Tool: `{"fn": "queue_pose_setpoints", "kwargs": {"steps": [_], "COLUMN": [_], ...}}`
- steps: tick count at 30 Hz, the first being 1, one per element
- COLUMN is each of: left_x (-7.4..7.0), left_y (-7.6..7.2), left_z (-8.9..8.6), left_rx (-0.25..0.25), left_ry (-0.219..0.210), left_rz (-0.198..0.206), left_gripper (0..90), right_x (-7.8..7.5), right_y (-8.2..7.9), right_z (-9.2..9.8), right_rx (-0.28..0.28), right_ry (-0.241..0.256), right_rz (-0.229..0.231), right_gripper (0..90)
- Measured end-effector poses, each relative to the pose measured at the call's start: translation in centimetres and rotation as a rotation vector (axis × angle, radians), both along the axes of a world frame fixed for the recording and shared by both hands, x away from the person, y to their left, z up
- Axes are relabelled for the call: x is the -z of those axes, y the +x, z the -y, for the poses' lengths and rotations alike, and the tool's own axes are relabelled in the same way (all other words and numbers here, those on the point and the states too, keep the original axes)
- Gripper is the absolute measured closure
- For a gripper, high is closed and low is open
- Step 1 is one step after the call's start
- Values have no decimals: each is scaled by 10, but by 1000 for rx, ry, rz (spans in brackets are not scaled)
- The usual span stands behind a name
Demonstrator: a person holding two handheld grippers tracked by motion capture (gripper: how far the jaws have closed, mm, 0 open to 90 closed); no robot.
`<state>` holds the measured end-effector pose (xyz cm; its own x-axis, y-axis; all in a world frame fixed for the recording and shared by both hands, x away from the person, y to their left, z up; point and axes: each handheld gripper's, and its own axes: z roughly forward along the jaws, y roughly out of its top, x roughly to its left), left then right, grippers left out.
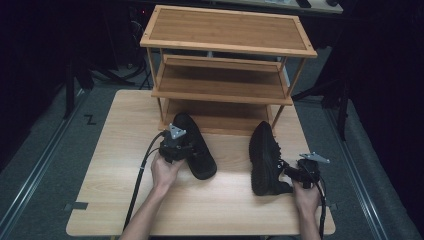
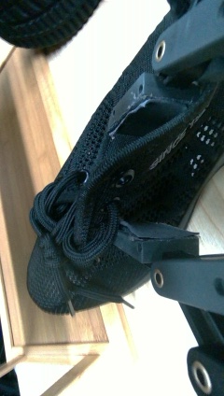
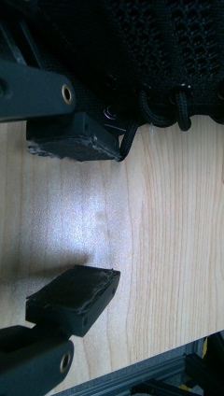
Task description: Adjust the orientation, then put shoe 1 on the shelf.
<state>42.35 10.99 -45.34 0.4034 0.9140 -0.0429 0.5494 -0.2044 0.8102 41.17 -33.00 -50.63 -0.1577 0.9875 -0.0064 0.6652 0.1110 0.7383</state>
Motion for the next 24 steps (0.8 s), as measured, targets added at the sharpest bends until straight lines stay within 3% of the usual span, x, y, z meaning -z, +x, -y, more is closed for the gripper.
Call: {"fn": "queue_pose_setpoints", "kwargs": {"steps": [3, 5, 7, 10, 14, 19, 24], "left_x": [0, 2, 4, 6, 7, 7, 4], "left_y": [1, 4, 7, 7, 5, 3, 2], "left_z": [-1, 0, 4, 8, 10, 15, 21], "left_rx": [-4, -4, 0, -5, 0, 12, 64], "left_ry": [-8, -24, -1, 43, 45, 19, -23], "left_rz": [-36, -81, -94, -82, -59, -26, 2], "left_gripper": [467, 468, 474, 535, 663, 761, 879], "right_x": [0, 0, 0, 0, 0, 0, 0], "right_y": [0, 0, 0, 0, 0, 0, 0], "right_z": [0, 0, 1, 1, 1, 1, 1], "right_rx": [-1, 0, -3, -2, -4, -4, -6], "right_ry": [1, 3, 2, 3, 4, 13, 17], "right_rz": [-1, -1, 1, 1, 2, 0, 0], "right_gripper": [359, 360, 360, 359, 359, 359, 358]}}
